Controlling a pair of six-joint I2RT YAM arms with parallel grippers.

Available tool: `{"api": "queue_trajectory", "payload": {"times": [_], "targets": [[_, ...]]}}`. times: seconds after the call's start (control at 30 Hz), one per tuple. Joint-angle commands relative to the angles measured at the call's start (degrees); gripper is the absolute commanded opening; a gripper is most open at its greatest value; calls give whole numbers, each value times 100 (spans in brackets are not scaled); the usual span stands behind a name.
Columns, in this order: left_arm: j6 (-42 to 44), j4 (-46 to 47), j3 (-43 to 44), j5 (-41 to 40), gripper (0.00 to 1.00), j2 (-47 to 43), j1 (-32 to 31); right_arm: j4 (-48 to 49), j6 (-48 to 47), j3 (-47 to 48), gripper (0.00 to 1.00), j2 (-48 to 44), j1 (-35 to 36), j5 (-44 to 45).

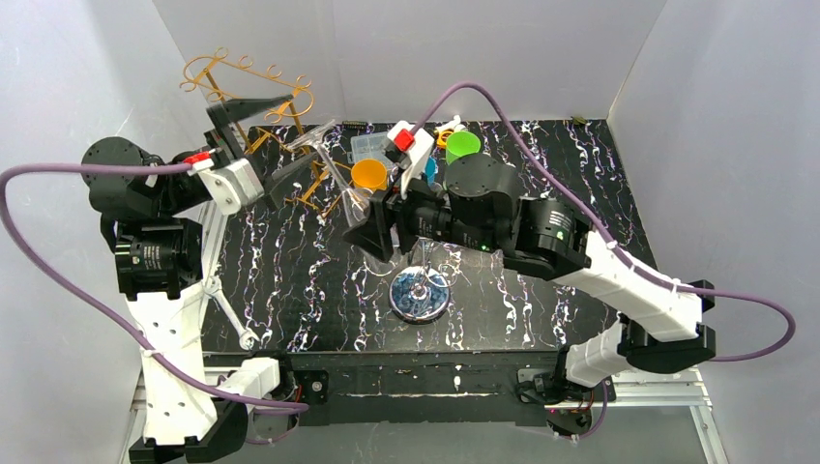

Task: Place the wine glass upside down on the wine glass rack
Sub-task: Turn the wine glass upside down at the wine rack.

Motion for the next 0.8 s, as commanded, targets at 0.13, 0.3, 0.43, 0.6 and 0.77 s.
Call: {"api": "queue_trajectory", "payload": {"times": [0.13, 0.3, 0.43, 0.6, 0.77], "targets": [[-1494, 426, -254, -924, 98, -103, -1, 228, -438, -224, 7, -915, -7, 1636], [-2186, 66, -838, -1176, 98, -292, -4, 318, -799, -1047, 1, -1738, -8, 3023], [-2747, 19, -1713, -951, 98, -663, -4, 497, -988, -1956, 1, -2675, -8, 4099], [-3342, 20, -2303, -556, 98, -789, -4, 386, -999, -2966, 1, -3556, -8, 4979], [-3916, 19, -2548, -392, 98, -709, -13, 65, -620, -4042, 1, -4018, -8, 5359]]}}
